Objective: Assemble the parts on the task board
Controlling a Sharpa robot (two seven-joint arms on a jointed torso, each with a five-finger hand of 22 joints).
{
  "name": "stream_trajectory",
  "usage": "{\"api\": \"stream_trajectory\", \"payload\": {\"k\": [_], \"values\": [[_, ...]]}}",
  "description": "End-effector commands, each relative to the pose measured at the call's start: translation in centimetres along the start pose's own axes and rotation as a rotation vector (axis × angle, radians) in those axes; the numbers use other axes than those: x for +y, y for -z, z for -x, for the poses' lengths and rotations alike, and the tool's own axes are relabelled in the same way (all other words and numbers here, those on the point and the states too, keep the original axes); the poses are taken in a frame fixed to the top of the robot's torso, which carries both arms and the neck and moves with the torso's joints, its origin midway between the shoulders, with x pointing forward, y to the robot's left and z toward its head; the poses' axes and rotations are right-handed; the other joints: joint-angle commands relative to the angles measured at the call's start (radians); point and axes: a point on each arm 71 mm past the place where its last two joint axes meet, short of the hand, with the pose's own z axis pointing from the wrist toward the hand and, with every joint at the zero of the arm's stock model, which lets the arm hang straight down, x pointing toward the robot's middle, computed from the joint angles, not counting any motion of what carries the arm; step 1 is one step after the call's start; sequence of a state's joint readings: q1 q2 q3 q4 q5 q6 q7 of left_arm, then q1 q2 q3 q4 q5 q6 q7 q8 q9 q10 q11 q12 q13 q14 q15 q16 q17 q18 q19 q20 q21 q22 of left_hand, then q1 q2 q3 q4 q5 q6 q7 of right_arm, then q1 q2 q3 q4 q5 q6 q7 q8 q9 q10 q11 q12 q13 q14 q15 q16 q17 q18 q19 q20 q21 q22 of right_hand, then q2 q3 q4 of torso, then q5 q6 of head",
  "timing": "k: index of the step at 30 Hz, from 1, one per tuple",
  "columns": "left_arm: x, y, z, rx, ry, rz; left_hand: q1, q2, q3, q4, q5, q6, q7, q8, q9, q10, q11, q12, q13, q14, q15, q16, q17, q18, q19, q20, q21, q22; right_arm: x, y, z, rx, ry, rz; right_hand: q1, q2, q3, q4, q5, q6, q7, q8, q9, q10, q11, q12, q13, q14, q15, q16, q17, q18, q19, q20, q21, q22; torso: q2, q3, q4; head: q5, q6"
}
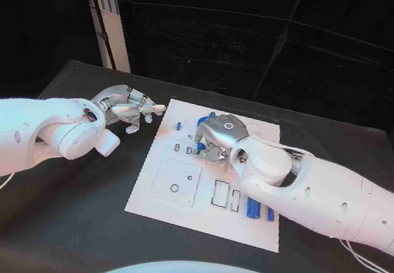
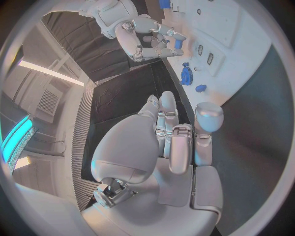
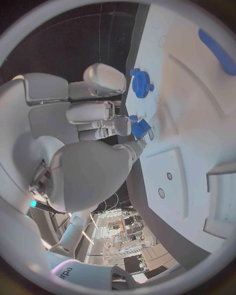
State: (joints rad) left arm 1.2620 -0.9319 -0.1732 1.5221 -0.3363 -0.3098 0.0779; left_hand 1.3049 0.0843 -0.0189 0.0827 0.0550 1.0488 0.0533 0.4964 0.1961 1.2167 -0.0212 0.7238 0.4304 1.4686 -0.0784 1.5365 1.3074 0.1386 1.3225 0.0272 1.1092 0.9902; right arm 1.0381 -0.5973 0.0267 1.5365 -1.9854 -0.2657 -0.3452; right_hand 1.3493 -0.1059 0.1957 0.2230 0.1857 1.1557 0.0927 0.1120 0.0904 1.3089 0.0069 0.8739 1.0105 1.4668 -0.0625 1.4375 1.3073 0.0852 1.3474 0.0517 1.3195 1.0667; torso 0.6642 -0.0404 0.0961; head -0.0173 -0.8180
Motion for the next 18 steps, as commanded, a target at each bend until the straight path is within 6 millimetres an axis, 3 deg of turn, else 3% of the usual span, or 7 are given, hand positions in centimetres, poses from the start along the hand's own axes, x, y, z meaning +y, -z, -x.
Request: {"api": "stream_trajectory", "payload": {"k": [1, 18], "values": [[-0.2, 0.0, 0.0, 0.003, 0.003, -0.008, -0.001, -0.010, 0.005, -0.001, 0.003, -0.004, -0.005, -0.001, -0.001, -0.006, -0.001, -0.005, -0.001, 0.084, -0.005, -0.005, 0.187, -0.009, -0.006, 0.000, -0.005, -0.001, 0.1, 0.2, 0.8, -0.097, -0.105, 0.054, 0.010, 0.002, 0.006, 0.000, -0.005, -0.003, -0.001, -0.001, 0.002, -0.008, 0.002, -0.004, 0.000, 0.066, 0.003, -0.001, 0.099, 0.012, -0.004, -0.001, -0.006, 0.001, -0.001, -0.0008, 0.0000, 0.000, 0.001], [-0.2, -0.1, -0.1, 0.003, 0.002, -0.007, -0.001, -0.010, 0.009, -0.001, 0.003, -0.004, -0.005, -0.002, -0.002, -0.006, 0.000, -0.006, -0.002, 0.084, -0.004, -0.005, 0.187, -0.010, -0.007, 0.000, -0.005, -0.001, -2.4, 0.3, 0.5, -0.244, -0.283, 0.100, 0.024, 0.005, 0.018, -0.007, -0.002, -0.003, -0.002, -0.002, 0.002, -0.012, 0.001, -0.018, -0.009, 0.066, 0.003, -0.002, 0.099, 0.013, -0.006, -0.002, -0.009, -0.004, 0.001, -0.0011, 0.0016, 0.002, 0.003]]}}
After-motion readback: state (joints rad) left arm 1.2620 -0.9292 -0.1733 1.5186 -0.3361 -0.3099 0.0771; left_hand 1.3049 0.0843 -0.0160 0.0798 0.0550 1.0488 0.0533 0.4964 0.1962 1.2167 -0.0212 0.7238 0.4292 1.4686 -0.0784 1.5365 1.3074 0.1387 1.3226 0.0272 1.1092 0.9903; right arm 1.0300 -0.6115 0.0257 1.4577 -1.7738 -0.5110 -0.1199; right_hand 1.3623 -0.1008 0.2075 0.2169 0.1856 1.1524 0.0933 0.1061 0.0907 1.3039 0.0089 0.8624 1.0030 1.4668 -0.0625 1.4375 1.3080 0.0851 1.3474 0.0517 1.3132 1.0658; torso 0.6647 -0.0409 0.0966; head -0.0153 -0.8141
